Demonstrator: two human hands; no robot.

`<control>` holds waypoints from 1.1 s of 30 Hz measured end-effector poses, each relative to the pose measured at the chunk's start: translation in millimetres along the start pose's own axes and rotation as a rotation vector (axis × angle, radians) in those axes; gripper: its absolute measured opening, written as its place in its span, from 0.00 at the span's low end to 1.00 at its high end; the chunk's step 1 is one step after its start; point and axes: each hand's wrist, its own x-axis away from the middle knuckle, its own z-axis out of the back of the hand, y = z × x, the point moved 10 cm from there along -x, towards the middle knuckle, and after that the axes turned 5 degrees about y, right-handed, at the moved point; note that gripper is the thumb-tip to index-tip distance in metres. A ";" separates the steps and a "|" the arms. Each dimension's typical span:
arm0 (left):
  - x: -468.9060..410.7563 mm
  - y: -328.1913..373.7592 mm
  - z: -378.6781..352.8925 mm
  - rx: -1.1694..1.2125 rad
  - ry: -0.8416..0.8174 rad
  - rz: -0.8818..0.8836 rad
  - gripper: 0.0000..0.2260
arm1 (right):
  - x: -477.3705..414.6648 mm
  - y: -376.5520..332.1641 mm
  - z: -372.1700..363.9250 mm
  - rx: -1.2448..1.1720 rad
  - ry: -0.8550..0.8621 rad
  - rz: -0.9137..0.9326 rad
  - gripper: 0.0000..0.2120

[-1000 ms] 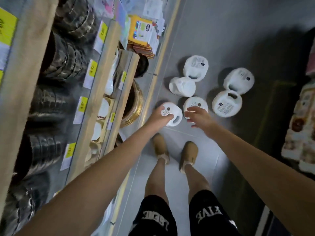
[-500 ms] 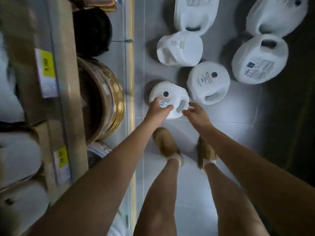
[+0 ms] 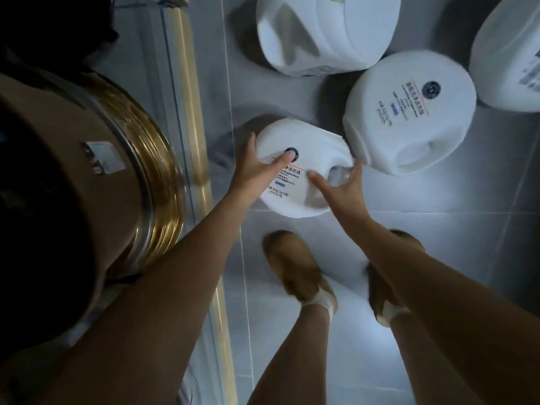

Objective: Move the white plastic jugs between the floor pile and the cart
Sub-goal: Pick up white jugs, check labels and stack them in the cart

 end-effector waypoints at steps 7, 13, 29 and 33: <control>-14.5 -14.3 -11.8 0.163 -0.079 -0.017 0.43 | -19.4 22.4 -6.0 -0.123 -0.048 -0.045 0.43; 25.0 -10.4 -26.2 0.194 -0.150 0.020 0.44 | 12.3 32.8 18.7 -0.089 -0.072 -0.116 0.48; 316.1 61.7 38.1 0.502 0.070 0.098 0.51 | 223.4 -118.0 170.7 0.312 -0.235 0.204 0.39; 405.9 75.6 67.0 0.589 0.156 0.100 0.53 | 299.1 -159.3 187.3 0.414 -0.325 0.331 0.38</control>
